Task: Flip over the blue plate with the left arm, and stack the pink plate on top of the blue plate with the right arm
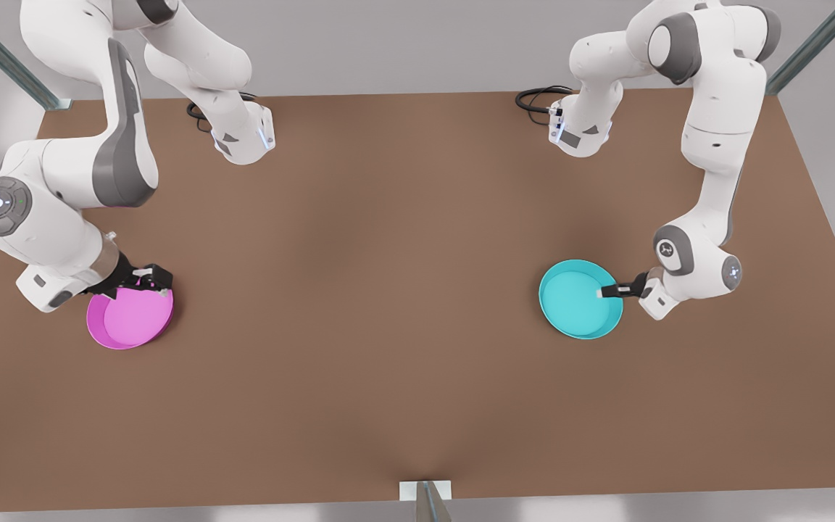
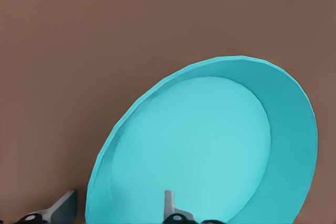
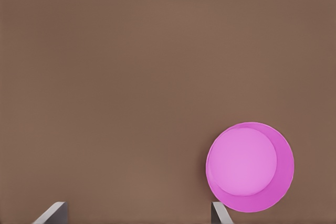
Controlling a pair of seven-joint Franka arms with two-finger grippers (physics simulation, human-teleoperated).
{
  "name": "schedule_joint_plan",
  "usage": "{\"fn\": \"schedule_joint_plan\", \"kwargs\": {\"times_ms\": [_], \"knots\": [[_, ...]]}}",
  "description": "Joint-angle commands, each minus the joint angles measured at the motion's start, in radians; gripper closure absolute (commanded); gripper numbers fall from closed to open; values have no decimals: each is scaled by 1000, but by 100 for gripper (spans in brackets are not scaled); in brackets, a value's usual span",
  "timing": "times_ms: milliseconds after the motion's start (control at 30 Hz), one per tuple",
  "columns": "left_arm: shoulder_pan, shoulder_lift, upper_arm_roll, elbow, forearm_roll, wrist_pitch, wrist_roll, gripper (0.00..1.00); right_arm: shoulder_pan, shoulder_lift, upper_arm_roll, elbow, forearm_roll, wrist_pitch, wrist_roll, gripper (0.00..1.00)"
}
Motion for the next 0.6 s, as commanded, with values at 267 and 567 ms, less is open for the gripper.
{"fn": "schedule_joint_plan", "kwargs": {"times_ms": [267, 567], "knots": [[-4, 1, 0, 0, 5, 17, 0, 79, 1, 0, 0, 0, -1, -2, 0, 0], [-36, -53, 2, -2, 12, -1, -9, 79, 1, 0, 0, 0, -2, -2, 0, 0]]}}
